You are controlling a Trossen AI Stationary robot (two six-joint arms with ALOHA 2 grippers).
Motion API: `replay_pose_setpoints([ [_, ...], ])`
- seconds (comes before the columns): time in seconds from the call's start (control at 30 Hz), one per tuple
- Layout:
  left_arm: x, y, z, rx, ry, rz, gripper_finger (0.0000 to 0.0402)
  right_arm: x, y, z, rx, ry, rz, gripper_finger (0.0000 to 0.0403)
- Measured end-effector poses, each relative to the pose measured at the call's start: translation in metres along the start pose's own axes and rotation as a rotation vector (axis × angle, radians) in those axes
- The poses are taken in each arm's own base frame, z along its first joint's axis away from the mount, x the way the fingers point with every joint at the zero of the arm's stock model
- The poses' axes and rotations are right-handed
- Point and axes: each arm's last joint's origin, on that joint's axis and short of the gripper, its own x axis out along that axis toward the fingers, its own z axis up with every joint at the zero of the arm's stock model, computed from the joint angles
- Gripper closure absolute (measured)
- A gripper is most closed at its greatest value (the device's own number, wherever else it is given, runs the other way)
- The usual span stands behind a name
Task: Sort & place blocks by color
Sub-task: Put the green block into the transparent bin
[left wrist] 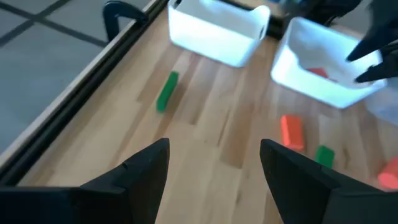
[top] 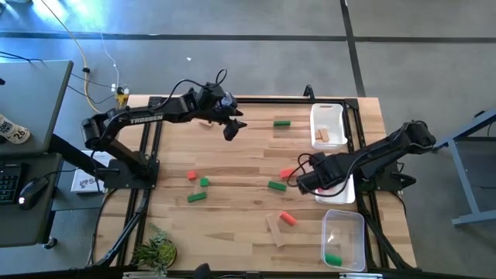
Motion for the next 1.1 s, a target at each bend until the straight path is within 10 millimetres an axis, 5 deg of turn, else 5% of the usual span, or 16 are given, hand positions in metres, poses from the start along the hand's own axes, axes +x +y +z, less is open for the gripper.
replay_pose_setpoints([
  [0.27, -0.014, -0.005, 0.001, -0.084, 0.016, 0.014, 0.0163, -0.032, 0.027, 0.015, -0.199, -0.282, 0.234, 0.0194],
  [0.63, -0.026, -0.008, -0.008, -0.251, 0.105, 0.162, 0.0163, -0.041, 0.049, 0.023, -0.527, -0.4, 0.396, 0.0194],
  [0.9, -0.036, -0.033, -0.025, -0.278, 0.25, 0.257, 0.0163, -0.043, 0.056, 0.023, -0.684, -0.469, 0.425, 0.0194],
  [1.1, -0.046, -0.063, -0.038, -0.278, 0.336, 0.281, 0.0163, -0.025, 0.07, 0.02, -0.796, -0.465, 0.357, 0.0194],
])
